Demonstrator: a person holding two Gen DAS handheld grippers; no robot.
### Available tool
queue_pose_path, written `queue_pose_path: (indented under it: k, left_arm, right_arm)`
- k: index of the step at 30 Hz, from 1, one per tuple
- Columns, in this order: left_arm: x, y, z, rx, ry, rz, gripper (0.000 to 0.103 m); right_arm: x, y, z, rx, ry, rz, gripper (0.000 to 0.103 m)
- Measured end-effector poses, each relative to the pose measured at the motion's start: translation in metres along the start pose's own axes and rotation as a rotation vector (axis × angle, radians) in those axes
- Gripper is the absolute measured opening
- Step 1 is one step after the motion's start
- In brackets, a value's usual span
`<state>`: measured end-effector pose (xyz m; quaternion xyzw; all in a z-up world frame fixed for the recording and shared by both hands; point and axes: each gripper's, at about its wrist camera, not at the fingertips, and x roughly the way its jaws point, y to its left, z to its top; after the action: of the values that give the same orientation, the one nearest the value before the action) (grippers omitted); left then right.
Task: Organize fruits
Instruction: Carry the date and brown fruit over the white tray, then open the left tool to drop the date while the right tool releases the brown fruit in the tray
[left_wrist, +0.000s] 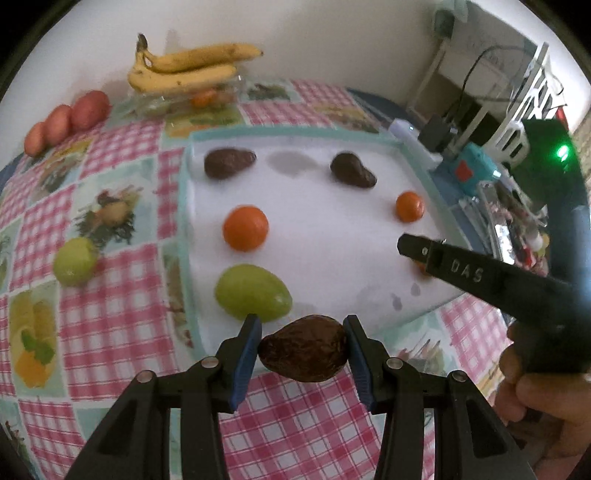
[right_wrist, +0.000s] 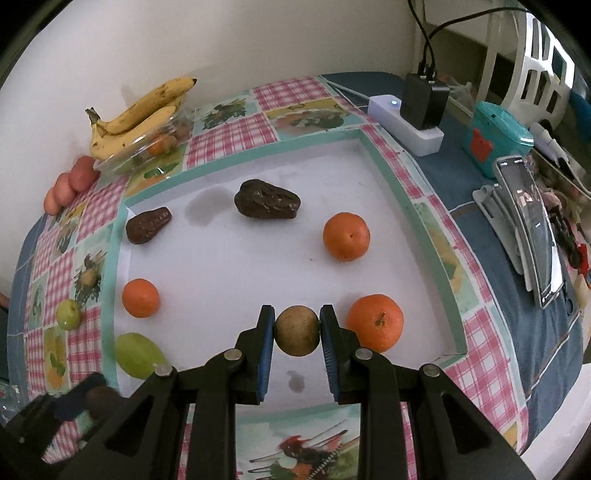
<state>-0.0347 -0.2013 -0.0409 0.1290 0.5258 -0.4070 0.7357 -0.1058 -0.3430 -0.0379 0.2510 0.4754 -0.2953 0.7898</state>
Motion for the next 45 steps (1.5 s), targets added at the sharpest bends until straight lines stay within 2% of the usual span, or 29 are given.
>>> queue_pose_path:
  k: [5,15,27,29,33,38,40,42,45]
  left_arm:
    - [0.015,0.001,-0.004,-0.014,0.048,-0.024,0.049]
    - [0.032,0.015,-0.001,-0.073,0.081,0.005,0.049]
    - [0.033,0.013,0.0,-0.053,0.086,0.016,0.05]
    - [0.033,0.015,0.0,-0.058,0.093,0.016,0.052]
    - [0.03,0.016,0.0,-0.06,0.099,0.007,0.056]
    - [0.02,0.011,-0.001,-0.036,0.094,-0.002,0.069]
    - [0.016,0.01,-0.002,-0.032,0.091,-0.008,0.07]
    - [0.011,0.01,-0.002,-0.032,0.086,-0.01,0.071]
    - [0.0,0.013,-0.001,-0.031,0.074,-0.009,0.077]
  right_arm:
    - [0.011,-0.002,-0.002,0.007,0.033,0.025,0.026]
    - [0.031,-0.007,-0.007,0.02,0.085,0.014,0.026]
    - [0.032,-0.006,-0.008,-0.013,0.07,-0.032,0.027]
    - [0.032,-0.005,-0.008,-0.02,0.069,-0.041,0.027]
    - [0.034,0.0,-0.006,-0.03,0.061,-0.039,0.034]
    - [0.035,0.004,-0.005,-0.037,0.059,-0.036,0.039]
    - [0.032,0.001,-0.004,-0.016,0.048,-0.032,0.043]
    - [0.026,-0.002,-0.002,0.007,0.023,-0.026,0.054]
    - [0.017,-0.005,0.001,0.036,-0.012,-0.011,0.063]
